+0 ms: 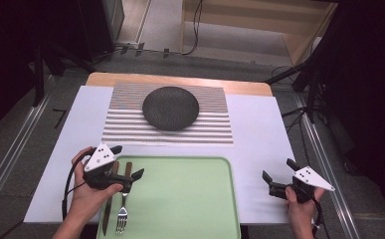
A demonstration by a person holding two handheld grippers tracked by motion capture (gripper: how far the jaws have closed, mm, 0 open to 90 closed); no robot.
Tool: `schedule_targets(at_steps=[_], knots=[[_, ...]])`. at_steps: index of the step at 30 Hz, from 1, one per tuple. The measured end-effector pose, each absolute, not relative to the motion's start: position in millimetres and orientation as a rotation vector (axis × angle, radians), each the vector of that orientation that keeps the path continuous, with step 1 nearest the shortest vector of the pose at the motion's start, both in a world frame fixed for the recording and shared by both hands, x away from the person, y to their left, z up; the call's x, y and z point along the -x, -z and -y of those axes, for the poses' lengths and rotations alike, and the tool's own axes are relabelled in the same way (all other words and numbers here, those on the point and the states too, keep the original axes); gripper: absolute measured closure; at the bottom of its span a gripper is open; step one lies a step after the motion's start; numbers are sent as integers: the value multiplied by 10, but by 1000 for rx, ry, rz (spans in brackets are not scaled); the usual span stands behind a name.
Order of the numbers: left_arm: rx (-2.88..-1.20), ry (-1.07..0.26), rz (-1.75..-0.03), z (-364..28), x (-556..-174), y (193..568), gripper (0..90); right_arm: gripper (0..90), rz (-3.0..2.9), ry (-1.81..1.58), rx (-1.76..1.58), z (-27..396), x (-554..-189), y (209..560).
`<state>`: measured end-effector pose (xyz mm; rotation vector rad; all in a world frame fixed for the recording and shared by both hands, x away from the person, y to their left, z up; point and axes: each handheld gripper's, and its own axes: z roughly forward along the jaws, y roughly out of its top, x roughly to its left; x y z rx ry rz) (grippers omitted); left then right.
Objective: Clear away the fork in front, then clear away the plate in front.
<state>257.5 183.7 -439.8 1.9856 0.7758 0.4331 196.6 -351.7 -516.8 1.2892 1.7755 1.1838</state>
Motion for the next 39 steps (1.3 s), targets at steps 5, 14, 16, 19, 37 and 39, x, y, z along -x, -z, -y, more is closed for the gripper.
schedule_targets(at_steps=[5, 14, 16, 19, 37, 39], knots=[[-2004, -460, -759, -1784, -2702, 4336, 0, 0, -1772, -1186, -1291, 3517, -1975, 5175], [-2045, -506, -735, -1668, -2916, 4303, 0, 0, -1782, -1179, -1298, 3499, -1984, 5186], [-2053, -512, -730, -1643, -2947, 4318, 0, 0, -1783, -1179, -1292, 3502, -1989, 5188], [-2065, -517, -723, -1601, -3000, 4341, 0, 0, -1785, -1180, -1287, 3500, -1990, 5188], [-2139, -602, -676, -1374, -3260, 4442, 5, 0, -1796, -1180, -1294, 3490, -2008, 5193], [-2155, -595, -675, -1336, -3288, 4461, 29, 0, -1794, -1179, -1296, 3488, -2014, 5193]])
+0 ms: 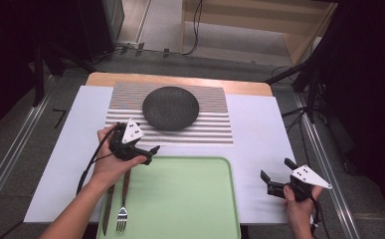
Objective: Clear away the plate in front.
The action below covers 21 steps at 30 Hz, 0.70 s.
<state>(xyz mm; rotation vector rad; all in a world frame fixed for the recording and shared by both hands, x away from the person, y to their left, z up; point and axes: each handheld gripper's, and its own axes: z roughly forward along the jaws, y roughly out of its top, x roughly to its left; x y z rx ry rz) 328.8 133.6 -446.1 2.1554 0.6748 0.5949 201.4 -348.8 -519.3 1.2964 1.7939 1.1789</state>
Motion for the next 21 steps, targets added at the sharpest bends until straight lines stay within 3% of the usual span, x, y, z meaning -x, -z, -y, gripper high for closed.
schedule_targets(at_steps=[21], knots=[[-2258, -706, -633, -1065, -3547, 4566, 37, 0, -1802, -1184, -1292, 3489, -2012, 5193]])
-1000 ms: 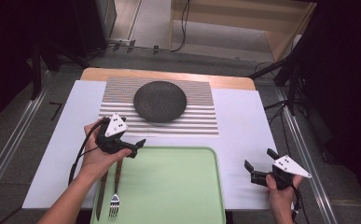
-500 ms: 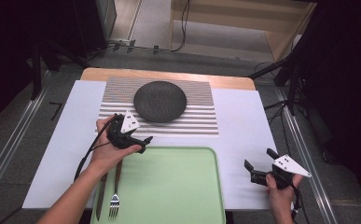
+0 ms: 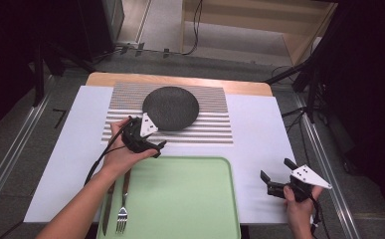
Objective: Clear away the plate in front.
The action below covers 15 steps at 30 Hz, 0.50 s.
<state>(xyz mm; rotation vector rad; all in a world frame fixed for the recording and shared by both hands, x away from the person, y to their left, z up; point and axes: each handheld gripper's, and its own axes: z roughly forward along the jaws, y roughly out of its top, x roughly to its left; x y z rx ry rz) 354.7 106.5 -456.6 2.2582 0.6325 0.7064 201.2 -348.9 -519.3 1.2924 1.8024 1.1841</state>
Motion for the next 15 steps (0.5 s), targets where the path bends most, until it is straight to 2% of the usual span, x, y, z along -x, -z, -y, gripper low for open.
schedule_targets(at_steps=[10, 15], knots=[[-2306, -796, -611, -940, -3632, 4659, 64, 0, -1810, -1183, -1286, 3488, -2018, 5195], [-2344, -832, -561, -866, -3652, 4704, 124, 0, -1813, -1183, -1286, 3487, -2020, 5196]])
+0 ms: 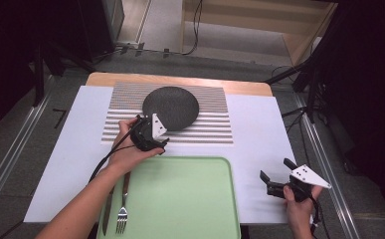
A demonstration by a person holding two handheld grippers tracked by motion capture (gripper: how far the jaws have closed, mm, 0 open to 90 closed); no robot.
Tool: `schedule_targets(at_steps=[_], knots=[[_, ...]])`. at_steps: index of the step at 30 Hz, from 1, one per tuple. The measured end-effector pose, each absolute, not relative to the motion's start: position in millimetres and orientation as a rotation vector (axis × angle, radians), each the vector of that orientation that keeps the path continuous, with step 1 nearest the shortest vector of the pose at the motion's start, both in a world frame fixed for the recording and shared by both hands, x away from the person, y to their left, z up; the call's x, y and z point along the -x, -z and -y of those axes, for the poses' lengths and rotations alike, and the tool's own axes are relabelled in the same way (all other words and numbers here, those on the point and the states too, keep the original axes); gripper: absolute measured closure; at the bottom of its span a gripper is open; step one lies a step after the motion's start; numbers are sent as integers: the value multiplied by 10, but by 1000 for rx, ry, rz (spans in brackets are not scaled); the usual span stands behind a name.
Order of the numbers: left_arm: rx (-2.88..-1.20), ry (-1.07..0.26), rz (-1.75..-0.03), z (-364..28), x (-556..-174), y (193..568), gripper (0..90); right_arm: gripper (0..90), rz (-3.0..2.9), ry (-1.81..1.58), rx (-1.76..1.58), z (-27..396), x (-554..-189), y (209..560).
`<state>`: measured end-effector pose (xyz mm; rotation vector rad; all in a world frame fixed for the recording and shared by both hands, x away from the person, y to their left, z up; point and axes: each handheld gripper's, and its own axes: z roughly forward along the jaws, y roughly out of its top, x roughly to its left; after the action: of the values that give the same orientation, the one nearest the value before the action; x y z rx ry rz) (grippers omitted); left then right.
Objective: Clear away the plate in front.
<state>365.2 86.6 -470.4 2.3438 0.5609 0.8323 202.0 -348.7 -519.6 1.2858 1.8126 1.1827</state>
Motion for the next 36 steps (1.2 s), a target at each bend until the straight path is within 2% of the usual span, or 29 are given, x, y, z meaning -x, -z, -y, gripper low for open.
schedule_targets(at_steps=[13, 21, 36], knots=[[-2405, -938, -497, -717, -3744, 4813, 174, 0, -1815, -1183, -1284, 3488, -2026, 5199], [-2462, -1009, -448, -625, -3777, 4929, 253, 0, -1817, -1179, -1288, 3487, -2028, 5200], [-2512, -1083, -412, -534, -3864, 5044, 466, 0, -1821, -1175, -1288, 3483, -2037, 5205]])
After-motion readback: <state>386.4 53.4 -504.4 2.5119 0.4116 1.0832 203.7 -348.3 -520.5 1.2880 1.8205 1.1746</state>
